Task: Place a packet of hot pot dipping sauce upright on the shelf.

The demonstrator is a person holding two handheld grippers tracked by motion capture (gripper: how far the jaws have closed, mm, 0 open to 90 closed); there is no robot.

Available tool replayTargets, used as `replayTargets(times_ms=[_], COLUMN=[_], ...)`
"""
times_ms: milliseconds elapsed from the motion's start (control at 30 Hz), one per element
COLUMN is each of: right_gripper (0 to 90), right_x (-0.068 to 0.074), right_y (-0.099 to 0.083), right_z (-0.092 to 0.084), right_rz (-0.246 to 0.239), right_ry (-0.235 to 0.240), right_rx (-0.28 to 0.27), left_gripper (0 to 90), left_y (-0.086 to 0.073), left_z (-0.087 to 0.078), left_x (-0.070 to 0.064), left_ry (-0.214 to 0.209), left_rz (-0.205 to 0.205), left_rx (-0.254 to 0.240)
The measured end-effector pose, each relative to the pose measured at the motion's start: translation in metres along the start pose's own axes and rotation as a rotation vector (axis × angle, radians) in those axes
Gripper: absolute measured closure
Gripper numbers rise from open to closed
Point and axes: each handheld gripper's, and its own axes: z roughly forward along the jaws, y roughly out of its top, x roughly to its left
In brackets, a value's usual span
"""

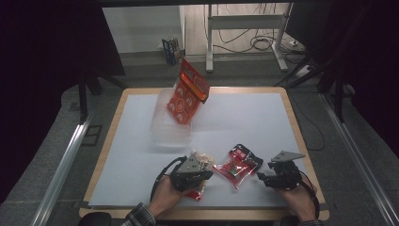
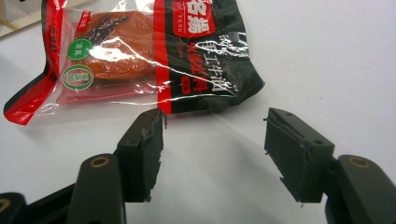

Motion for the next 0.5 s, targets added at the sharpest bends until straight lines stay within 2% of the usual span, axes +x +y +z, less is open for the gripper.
replayTargets(times_ms=[167, 300, 467, 500], right_gripper=[33.4, 31.7, 29.8, 29.6], right_x=[-0.002, -0.002, -0.004, -0.004], right_y=[0.0, -0.001, -0.001, -0.001], right_z=[0.0, 0.0, 0.0, -0.001], right_rz=[0.009, 0.012, 0.019, 0.022], right_ry=[0.004, 0.002, 0.004, 0.006], right_rx=[-0.002, -0.005, -0.011, -0.012], left_gripper=[90.0, 90.0, 90.0, 89.9], left_y=[0.012, 0.021, 0.029, 0.03], left_z=[0.019, 0.032, 0.049, 0.054], left_x=[-0.002, -0.002, -0.001, -0.002], left_ry=[-0.007, -0.002, -0.011, -0.018], left_rz=[0.016, 0.047, 0.039, 0.026], left_rx=[0.012, 0.015, 0.021, 0.026])
